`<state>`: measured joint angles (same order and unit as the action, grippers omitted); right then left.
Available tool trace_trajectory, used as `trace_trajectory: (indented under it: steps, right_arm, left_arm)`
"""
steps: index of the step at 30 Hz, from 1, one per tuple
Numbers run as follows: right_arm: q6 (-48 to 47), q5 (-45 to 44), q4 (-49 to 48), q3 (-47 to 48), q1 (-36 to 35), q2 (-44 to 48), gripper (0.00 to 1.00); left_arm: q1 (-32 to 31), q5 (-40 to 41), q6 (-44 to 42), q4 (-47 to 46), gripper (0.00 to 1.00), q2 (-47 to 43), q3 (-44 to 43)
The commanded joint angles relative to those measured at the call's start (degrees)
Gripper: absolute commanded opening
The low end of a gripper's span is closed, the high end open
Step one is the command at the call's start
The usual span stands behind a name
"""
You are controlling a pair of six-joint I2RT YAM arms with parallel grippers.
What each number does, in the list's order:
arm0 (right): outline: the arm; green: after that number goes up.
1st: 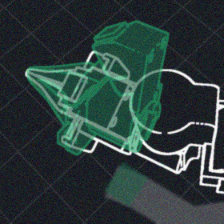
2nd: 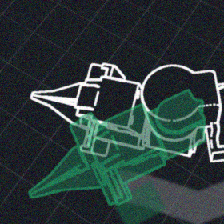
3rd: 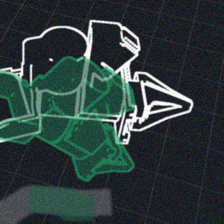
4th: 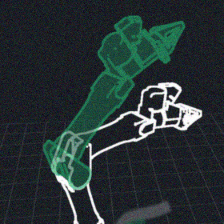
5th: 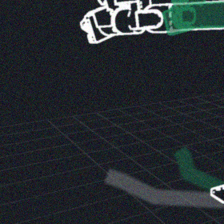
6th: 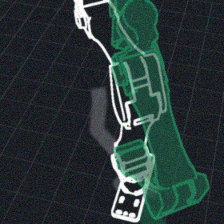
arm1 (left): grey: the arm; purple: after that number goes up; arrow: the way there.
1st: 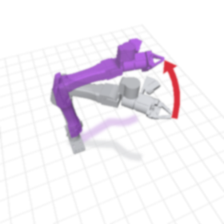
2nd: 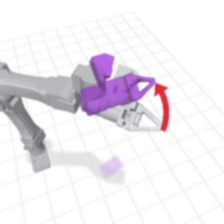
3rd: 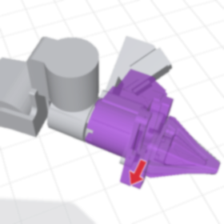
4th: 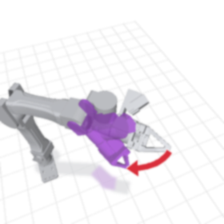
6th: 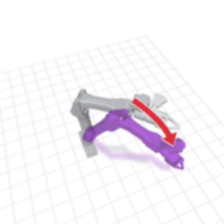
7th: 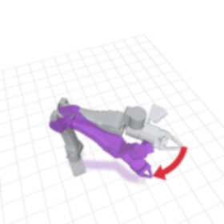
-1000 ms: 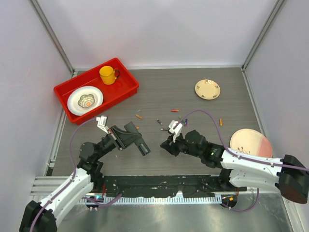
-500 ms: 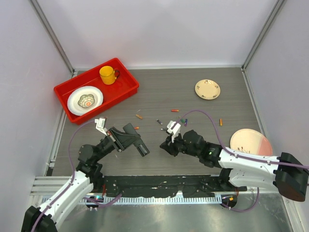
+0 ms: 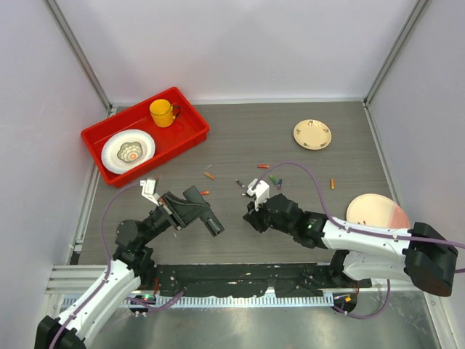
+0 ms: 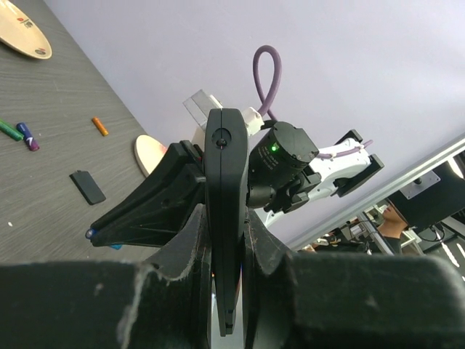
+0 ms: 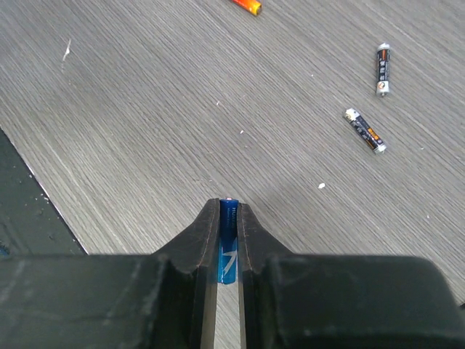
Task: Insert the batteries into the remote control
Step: Place the battery at the center of the board.
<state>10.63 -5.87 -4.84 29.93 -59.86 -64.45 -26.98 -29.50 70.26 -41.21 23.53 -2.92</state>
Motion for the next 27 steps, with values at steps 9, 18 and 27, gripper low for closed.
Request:
trace_trajectory:
  steps: [9, 18, 27]
  right_arm:
    - [6.0, -15.3, 10.1, 12.6, -0.6, -11.3, 0.01]
    - [14.1, -17.6, 27.9, 28.6, 0.0, -30.7, 0.01]
    - [14.8, -13.6, 35.9, 33.2, 0.1, -34.9, 0.01]
  left_arm:
    - [0.2, 5.4, -3.4, 9.3, 0.00, 0.0, -0.7]
    - [0.3, 7.5, -3.8, 12.2, 0.00, 0.6, -2.2]
    - [0.3, 7.3, -4.2, 12.2, 0.00, -0.2, -1.5]
